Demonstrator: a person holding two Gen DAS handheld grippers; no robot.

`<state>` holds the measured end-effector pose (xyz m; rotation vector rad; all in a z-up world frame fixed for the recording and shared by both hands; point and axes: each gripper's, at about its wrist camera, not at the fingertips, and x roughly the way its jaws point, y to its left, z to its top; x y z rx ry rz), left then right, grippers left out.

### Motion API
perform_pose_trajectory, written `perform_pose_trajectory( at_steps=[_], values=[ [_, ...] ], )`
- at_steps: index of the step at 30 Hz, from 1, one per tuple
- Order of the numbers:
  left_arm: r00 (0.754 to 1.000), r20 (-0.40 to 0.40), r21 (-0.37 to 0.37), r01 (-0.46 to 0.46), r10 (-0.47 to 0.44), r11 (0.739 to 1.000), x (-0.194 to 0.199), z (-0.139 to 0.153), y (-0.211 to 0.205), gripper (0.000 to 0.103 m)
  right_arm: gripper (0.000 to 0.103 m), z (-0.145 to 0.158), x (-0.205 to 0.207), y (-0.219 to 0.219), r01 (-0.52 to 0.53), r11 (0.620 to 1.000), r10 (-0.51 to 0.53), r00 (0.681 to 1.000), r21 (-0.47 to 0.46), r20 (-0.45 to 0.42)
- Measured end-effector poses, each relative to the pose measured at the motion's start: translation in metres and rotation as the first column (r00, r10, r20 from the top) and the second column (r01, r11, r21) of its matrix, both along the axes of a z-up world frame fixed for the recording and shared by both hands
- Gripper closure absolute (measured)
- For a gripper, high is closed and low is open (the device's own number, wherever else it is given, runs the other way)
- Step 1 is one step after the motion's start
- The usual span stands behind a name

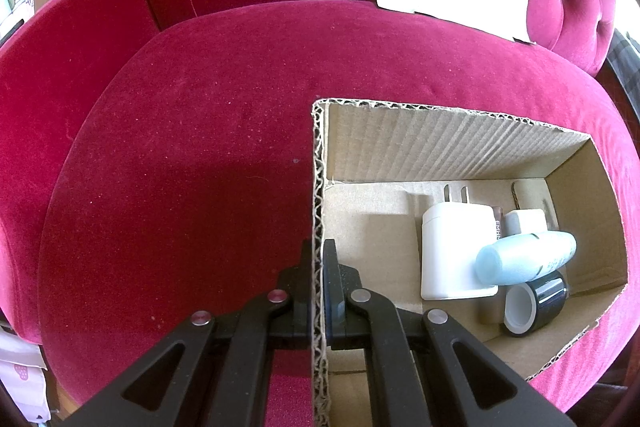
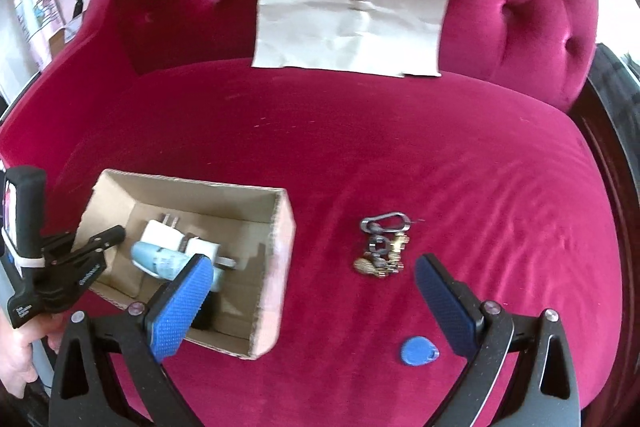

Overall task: Organize rigid objects
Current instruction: 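Move the right gripper to the blue teardrop key fob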

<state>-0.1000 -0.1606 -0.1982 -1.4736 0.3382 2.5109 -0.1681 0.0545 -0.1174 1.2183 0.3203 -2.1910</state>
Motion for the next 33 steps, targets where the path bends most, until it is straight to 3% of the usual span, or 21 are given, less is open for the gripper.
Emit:
perform_pose_trajectory(
  at_steps=[8,16,33],
  values=[
    [1.000,0.001,0.000,-0.003,0.003,1.000,0.000,0.001,0.000,0.100,0.000,-0.011,-0.016,0.038,0.082,0.996,-0.083,0.996,0.038,0.014],
    [1.000,0.001,0.000,0.005,-0.005,1.000,-0.001,0.001,-0.001,0.100,0.000,-0.038,-0.032,0.070,0.147,0.987,-0.155,0.981,0.068,0.120],
    [1.000,0.003,0.000,0.006,-0.006,1.000,0.002,0.001,-0.005,0.100,0.000,-0.084,-0.031,0.093,0.107,0.981,-0.134,0.978,0.165,0.159]
  ],
)
